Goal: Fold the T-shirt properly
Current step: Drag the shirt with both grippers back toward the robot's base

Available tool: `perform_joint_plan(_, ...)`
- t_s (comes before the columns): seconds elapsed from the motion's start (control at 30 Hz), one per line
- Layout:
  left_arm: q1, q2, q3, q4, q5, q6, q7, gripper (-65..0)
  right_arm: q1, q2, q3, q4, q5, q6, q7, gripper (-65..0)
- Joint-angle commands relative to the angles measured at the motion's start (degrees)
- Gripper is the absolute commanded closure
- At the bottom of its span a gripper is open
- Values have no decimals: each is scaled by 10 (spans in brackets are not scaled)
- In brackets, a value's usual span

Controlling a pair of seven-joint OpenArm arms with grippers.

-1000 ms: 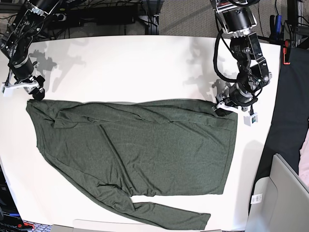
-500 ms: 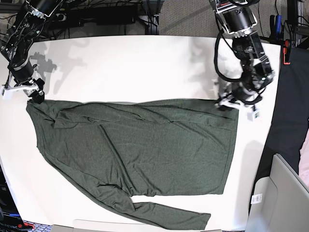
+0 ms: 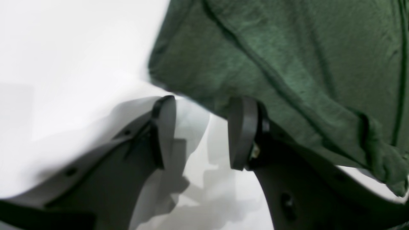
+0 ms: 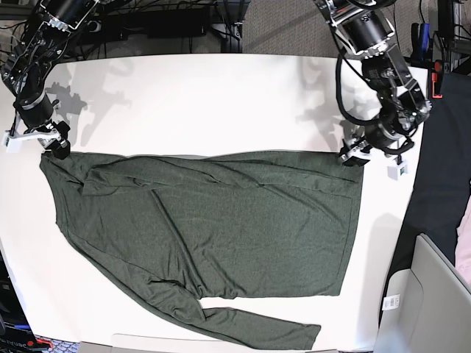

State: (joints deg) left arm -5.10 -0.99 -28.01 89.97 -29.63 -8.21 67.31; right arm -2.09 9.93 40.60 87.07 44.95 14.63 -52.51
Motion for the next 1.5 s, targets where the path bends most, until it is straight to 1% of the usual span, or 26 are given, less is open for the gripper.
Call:
perform_joint_plan(0.0, -11, -3, 3, 8, -10, -5, -5, -265, 5, 8, 2, 8, 7, 5, 10, -271)
perform_joint_plan(0.2, -36, 9, 7, -30, -10, -5, -6, -266, 5, 8, 2, 8, 7, 5, 10, -271)
perform_joint_plan(0.4, -38, 9, 7, -32, -10, -5, -8, -262, 5, 8, 2, 8, 7, 5, 10, -271)
perform_joint_plan(0.43, -43, 9, 8, -32, -10, -5, -8, -243, 5, 8, 2, 8, 7, 5, 10, -271)
perform_joint_plan(0.5, -47, 9, 8, -32, -10, -5, -8, -180, 6, 8, 2, 8, 7, 5, 10, -271)
perform_joint_plan(0.6, -48, 9, 5, -32, -10, -5, -8, -12, 8, 8, 1, 7, 7, 5, 10, -271)
perform_joint_plan(0.63, -48, 9, 5, -32, -10, -5, -6, 0, 8, 8, 2, 6, 7, 5, 10, -271)
perform_joint_plan(0.7, -48, 9, 5, -31, -10, -5, -6, -6, 14, 8, 2, -3, 7, 5, 10, -271)
perform_joint_plan(0.93, -44, 9, 4, -31, -10, -5, -6, 0, 63, 13, 3, -104, 7, 1, 10, -273)
perform_joint_plan(1.27, -44, 9, 4, -30, -10, -5, -4, 0, 103, 13, 4, -156, 7, 1, 10, -269)
perform_joint_plan(1.3, -44, 9, 4, -29, -10, -5, -3, 0, 104, 13, 4, -160, 7, 1, 10, -247)
perform_joint_plan(1.33, -44, 9, 4, -26, -10, -5, -2, 0, 105, 13, 4, -163, 7, 1, 10, -195)
perform_joint_plan(1.37, -43, 9, 4, -20, -10, -5, -2, 0, 106, 14, 4, -163, 7, 1, 10, -134)
perform_joint_plan(1.4, -43, 9, 4, -11, -10, -5, -2, 0, 107, 14, 4, -164, 7, 1, 10, -57)
perform_joint_plan(1.43, -43, 9, 4, -3, -10, -5, -1, 0, 105, 14, 4, -163, 7, 2, 10, -7)
perform_joint_plan(1.47, -37, 9, 5, 6, -10, -5, -1, 0, 103, 14, 4, -161, 7, 2, 10, 0)
